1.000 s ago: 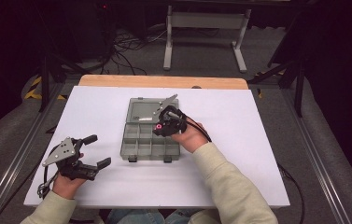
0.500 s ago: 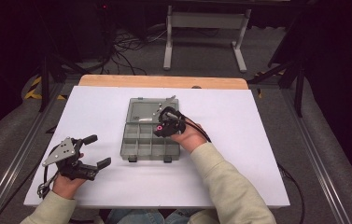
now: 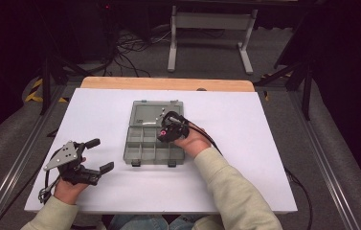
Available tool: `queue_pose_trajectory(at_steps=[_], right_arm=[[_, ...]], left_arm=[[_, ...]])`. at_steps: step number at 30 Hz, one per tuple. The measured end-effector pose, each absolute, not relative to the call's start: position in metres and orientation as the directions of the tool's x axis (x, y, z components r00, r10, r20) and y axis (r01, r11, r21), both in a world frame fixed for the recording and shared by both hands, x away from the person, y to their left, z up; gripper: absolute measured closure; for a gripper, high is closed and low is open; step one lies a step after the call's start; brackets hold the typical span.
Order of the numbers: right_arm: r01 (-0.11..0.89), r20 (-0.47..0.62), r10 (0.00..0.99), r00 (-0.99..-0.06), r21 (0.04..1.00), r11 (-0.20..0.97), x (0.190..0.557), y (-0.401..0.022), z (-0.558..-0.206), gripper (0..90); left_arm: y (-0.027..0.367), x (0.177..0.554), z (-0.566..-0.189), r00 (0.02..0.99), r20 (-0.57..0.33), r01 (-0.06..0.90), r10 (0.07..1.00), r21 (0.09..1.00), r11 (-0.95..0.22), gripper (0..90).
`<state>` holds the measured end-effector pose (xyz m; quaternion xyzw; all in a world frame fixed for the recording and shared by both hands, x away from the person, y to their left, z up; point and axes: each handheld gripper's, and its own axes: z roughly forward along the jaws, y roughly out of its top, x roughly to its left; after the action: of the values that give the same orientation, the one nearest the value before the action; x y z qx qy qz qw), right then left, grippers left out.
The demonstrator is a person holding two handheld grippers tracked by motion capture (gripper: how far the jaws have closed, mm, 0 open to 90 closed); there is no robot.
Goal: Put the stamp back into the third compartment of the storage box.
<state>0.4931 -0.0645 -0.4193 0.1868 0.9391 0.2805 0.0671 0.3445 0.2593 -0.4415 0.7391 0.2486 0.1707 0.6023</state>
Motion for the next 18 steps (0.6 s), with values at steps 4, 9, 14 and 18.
queue_pose_trajectory(at_steps=[4, 9, 14, 18], right_arm=[[0.311, -0.02, 0.384, -0.923, 0.548, 0.776, 0.4936, -0.0635, -0.4206, 64.5], [0.313, -0.02, 0.386, -0.922, 0.546, 0.777, 0.4934, -0.0628, -0.4211, 64.4], [0.31, -0.027, 0.387, -0.922, 0.549, 0.776, 0.4933, -0.063, -0.4209, 60.7], [0.309, -0.043, 0.399, -0.916, 0.559, 0.769, 0.4917, -0.0635, -0.4178, 54.1]], left_arm=[[0.2592, 0.3446, -0.4415, 0.818, -0.048, 0.162, 0.573, 0.975, -0.151, 0.6], [0.2592, 0.3445, -0.4415, 0.818, -0.048, 0.163, 0.573, 0.975, -0.15, 0.6], [0.2591, 0.3445, -0.4415, 0.818, -0.05, 0.164, 0.572, 0.975, -0.15, 0.6], [0.2594, 0.3444, -0.4414, 0.818, -0.049, 0.163, 0.573, 0.975, -0.149, 0.6]])
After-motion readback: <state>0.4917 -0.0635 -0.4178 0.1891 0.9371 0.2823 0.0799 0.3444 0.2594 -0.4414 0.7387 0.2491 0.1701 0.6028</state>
